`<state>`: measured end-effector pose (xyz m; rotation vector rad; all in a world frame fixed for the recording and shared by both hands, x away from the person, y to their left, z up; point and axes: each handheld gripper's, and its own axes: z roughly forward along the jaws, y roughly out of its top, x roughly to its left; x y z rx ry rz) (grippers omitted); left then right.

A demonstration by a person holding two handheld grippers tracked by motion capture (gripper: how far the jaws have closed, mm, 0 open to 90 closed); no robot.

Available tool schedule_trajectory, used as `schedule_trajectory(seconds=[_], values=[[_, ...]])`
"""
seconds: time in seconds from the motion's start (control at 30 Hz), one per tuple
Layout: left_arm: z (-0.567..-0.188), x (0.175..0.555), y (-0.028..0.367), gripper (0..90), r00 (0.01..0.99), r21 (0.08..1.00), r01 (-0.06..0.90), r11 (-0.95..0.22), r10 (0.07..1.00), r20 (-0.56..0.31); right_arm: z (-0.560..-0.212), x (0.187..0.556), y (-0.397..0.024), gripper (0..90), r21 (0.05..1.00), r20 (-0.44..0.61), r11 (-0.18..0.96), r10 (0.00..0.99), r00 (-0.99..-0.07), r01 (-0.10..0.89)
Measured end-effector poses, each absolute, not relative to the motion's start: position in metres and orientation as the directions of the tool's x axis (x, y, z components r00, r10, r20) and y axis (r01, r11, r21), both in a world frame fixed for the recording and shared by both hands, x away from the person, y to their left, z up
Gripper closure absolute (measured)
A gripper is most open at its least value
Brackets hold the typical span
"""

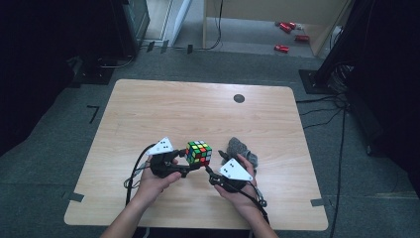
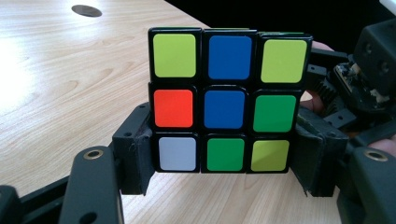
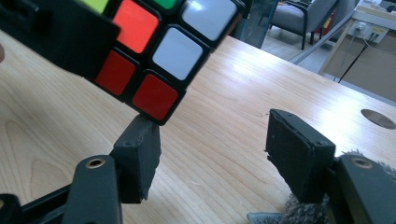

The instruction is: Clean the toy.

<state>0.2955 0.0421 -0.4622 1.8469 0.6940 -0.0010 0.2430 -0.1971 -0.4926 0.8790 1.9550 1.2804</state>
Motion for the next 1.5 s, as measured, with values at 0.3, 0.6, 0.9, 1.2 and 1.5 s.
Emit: schedule_trajectory(seconds=[0.3,0.6,0.9,1.2,1.5], values=[[-0.461,0.294,0.042,34.3,0.827,0.868,0.45,-0.209,0.464,-0.317,-0.493,0.243,-0.197,38.0,0.935,-0.145,0.302,0.802,-0.579,0.184],[-0.459,0.296,0.044,35.0,0.831,0.857,0.467,-0.22,0.441,-0.34,-0.494,0.24,-0.191,31.1,0.935,-0.176,0.326,0.773,-0.609,0.143],[-0.461,0.298,0.042,34.8,0.826,0.823,0.509,-0.251,0.411,-0.385,-0.495,0.237,-0.187,27.3,0.929,-0.217,0.357,0.743,-0.634,0.1],[-0.457,0.302,0.043,34.6,0.815,0.777,0.549,-0.308,0.401,-0.417,-0.497,0.234,-0.182,22.8,0.92,-0.255,0.386,0.716,-0.65,0.065],[-0.458,0.302,0.043,34.4,0.815,0.773,0.548,-0.319,0.411,-0.408,-0.501,0.23,-0.177,32.3,0.908,-0.304,0.418,0.696,-0.651,0.023]])
